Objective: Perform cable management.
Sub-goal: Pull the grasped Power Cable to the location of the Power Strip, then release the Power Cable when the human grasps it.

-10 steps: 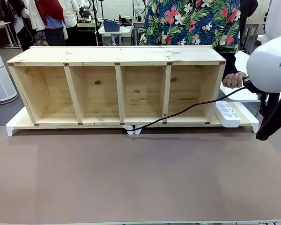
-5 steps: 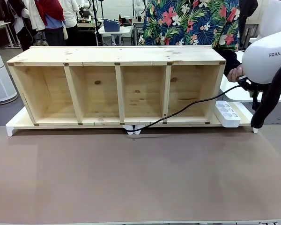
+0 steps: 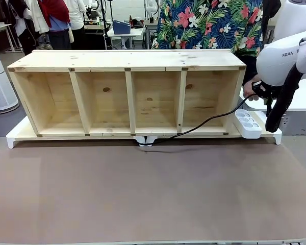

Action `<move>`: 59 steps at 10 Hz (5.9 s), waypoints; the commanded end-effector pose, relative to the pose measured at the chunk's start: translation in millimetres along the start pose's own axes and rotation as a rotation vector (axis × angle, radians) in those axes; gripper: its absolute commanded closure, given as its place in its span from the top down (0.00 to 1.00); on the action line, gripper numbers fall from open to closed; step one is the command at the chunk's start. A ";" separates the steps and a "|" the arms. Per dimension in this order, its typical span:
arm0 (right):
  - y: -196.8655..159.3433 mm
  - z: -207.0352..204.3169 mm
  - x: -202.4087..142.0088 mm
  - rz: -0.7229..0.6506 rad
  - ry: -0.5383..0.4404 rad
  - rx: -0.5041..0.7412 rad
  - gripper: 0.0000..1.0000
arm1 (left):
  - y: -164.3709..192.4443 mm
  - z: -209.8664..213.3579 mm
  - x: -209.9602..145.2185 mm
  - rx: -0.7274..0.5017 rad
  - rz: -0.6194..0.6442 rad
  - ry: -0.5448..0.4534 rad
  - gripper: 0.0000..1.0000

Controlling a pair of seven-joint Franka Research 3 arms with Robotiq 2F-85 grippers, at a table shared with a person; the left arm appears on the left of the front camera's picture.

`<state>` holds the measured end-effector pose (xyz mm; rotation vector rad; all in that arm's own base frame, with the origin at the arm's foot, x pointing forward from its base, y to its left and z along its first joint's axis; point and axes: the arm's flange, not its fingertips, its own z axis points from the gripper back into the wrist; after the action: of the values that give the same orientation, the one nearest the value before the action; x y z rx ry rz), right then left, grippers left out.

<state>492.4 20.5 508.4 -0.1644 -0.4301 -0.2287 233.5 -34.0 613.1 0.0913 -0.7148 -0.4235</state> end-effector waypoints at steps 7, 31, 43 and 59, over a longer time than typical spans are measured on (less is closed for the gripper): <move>6.9 1.1 1.5 0.020 -0.018 0.018 0.07 | 0.8 0.3 0.2 0.002 0.004 -0.003 1.00; 7.0 5.2 2.5 0.016 0.011 0.021 0.71 | 0.8 0.3 0.2 0.002 0.004 -0.003 1.00; 6.9 3.1 0.5 0.020 -0.005 0.017 1.00 | 0.8 0.3 0.2 0.002 0.004 -0.003 1.00; 6.9 3.1 0.5 0.020 -0.005 0.017 1.00 | 0.8 0.3 0.2 0.002 0.004 -0.003 1.00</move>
<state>493.3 28.0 511.8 -0.1513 -0.4397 -0.2040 233.5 -34.0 613.1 0.0913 -0.7148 -0.4235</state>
